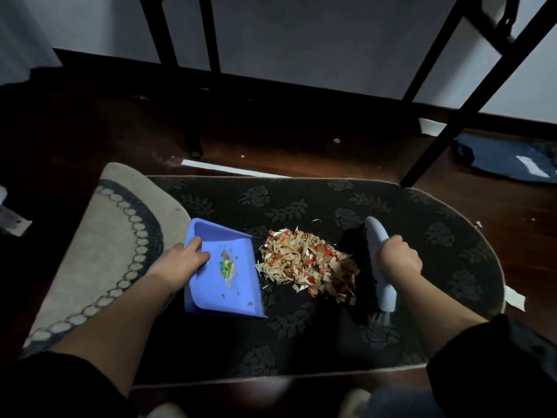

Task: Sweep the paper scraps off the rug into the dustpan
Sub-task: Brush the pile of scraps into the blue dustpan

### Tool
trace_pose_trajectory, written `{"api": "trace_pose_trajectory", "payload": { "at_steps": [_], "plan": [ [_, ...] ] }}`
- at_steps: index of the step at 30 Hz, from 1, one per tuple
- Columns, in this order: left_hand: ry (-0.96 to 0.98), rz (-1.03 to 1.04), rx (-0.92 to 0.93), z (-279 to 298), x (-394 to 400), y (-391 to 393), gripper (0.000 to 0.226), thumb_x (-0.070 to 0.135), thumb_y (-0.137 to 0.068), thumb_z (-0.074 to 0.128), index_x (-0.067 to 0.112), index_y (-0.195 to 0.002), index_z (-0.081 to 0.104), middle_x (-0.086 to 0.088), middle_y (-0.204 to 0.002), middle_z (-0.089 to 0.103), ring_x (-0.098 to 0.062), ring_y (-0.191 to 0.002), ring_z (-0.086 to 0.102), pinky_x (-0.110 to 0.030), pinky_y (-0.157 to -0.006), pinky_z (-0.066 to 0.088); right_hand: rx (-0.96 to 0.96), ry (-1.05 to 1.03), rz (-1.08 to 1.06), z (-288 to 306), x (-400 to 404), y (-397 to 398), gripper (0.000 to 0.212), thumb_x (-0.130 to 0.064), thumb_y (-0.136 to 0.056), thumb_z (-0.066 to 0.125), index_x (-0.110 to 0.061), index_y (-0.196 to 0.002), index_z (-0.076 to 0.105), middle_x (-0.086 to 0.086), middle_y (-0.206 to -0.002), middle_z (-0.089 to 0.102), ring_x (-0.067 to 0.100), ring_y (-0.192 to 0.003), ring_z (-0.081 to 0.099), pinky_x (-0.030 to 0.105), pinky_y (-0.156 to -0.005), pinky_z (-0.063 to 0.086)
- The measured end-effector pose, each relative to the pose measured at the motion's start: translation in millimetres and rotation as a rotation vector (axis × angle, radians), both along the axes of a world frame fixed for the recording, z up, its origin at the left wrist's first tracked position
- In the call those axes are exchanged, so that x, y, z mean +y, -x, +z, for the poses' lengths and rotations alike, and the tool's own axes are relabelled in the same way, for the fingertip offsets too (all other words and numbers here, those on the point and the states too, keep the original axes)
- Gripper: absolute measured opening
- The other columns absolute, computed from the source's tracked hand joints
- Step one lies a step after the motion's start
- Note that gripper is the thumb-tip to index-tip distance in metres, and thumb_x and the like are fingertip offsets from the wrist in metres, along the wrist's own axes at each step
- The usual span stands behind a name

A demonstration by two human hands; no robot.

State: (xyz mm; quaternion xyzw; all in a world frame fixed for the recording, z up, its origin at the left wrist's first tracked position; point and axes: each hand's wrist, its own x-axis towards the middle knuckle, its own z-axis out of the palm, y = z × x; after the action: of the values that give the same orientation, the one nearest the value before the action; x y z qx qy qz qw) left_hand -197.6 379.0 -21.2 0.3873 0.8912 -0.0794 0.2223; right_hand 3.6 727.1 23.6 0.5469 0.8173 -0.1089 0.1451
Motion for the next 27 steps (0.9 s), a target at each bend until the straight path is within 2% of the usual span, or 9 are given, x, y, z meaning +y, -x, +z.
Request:
{"api": "trace_pose_trajectory", "payload": {
  "at_steps": [3, 6, 8, 10, 15, 18, 21, 24, 27],
  "plan": [
    [-0.031, -0.072, 0.099, -10, -6, 6, 0.018, 0.039, -0.095, 0.038, 0.022, -0.09, 0.041, -0.019, -0.096, 0.048, -0.031, -0.081, 0.05, -0.037, -0.065, 0.031, -0.02, 0.023, -0.009, -12, -1, -1, 0.029, -0.015, -0.096, 0.042, 0.0, -0.121, 0.043, 0.019, -0.123, 0.055, 0.036, -0.112, 0.054, 0.038, -0.077, 0.042],
    [0.012, -0.005, 0.014, -10, -12, 7, 0.029, 0.034, -0.099, 0.039, 0.018, -0.122, 0.043, -0.02, -0.126, 0.048, -0.032, -0.105, 0.053, -0.034, -0.079, 0.035, -0.026, 0.058, -0.005, -21, -9, 2, 0.032, -0.018, -0.096, 0.043, 0.0, -0.123, 0.043, 0.019, -0.124, 0.055, 0.036, -0.114, 0.053, 0.039, -0.082, 0.043],
    [0.022, 0.167, -0.198, -9, -20, 9, 0.052, 0.035, -0.093, 0.05, 0.009, -0.136, 0.037, -0.017, -0.15, 0.025, -0.03, -0.132, 0.04, -0.031, -0.102, 0.035, -0.011, 0.078, 0.006, -26, -15, 7, 0.031, -0.017, -0.097, 0.041, -0.001, -0.123, 0.042, 0.019, -0.124, 0.055, 0.036, -0.114, 0.052, 0.039, -0.081, 0.042],
    [0.039, 0.249, -0.307, -8, -26, 13, 0.072, 0.033, -0.078, 0.069, 0.003, -0.135, 0.035, -0.017, -0.156, 0.004, -0.028, -0.145, 0.021, -0.029, -0.113, 0.029, 0.002, 0.093, 0.026, -29, -22, 12, 0.03, -0.016, -0.097, 0.039, -0.001, -0.123, 0.042, 0.019, -0.123, 0.055, 0.037, -0.113, 0.053, 0.04, -0.082, 0.043],
    [-0.236, 0.484, -0.324, -15, -18, 13, 0.037, 0.016, -0.083, 0.069, 0.005, -0.116, 0.056, -0.016, -0.151, 0.028, -0.022, -0.14, 0.031, -0.025, -0.109, 0.03, 0.002, 0.093, 0.12, -38, -39, 15, 0.026, -0.015, -0.097, 0.037, -0.003, -0.119, 0.042, 0.018, -0.12, 0.057, 0.036, -0.11, 0.055, 0.039, -0.08, 0.044],
    [-0.316, 0.527, -0.192, -19, -18, 9, 0.063, 0.001, -0.081, 0.064, -0.001, -0.139, 0.04, -0.016, -0.155, 0.019, -0.026, -0.139, 0.035, -0.026, -0.109, 0.028, 0.011, 0.081, 0.145, -41, -45, 17, 0.024, -0.015, -0.097, 0.037, -0.004, -0.118, 0.042, 0.018, -0.119, 0.058, 0.036, -0.109, 0.056, 0.04, -0.082, 0.046],
    [-0.307, 0.752, -0.135, -23, -17, 0, 0.089, -0.002, -0.081, 0.061, 0.015, -0.154, 0.013, -0.017, -0.159, 0.001, -0.036, -0.13, 0.045, -0.037, -0.103, 0.037, 0.026, 0.072, 0.146, -44, -46, 19, 0.023, -0.016, -0.097, 0.037, -0.005, -0.116, 0.043, 0.017, -0.117, 0.059, 0.035, -0.107, 0.057, 0.04, -0.082, 0.046],
    [-0.185, 0.906, -0.12, -29, -21, 3, 0.062, 0.011, -0.079, 0.07, -0.005, -0.133, 0.045, -0.029, -0.133, 0.05, -0.04, -0.111, 0.057, -0.04, -0.089, 0.045, 0.039, 0.056, 0.167, -46, -44, 20, 0.022, -0.017, -0.097, 0.037, -0.005, -0.114, 0.044, 0.017, -0.115, 0.06, 0.036, -0.105, 0.058, 0.041, -0.08, 0.046],
    [-0.13, 0.92, -0.147, -31, -18, 3, 0.054, 0.022, -0.079, 0.074, -0.01, -0.116, 0.053, -0.028, -0.12, 0.058, -0.038, -0.109, 0.059, -0.039, -0.086, 0.046, 0.03, 0.025, 0.215, -50, -42, 21, 0.021, -0.018, -0.097, 0.038, -0.005, -0.113, 0.044, 0.017, -0.114, 0.06, 0.037, -0.104, 0.058, 0.039, -0.075, 0.044]
  ]
}}
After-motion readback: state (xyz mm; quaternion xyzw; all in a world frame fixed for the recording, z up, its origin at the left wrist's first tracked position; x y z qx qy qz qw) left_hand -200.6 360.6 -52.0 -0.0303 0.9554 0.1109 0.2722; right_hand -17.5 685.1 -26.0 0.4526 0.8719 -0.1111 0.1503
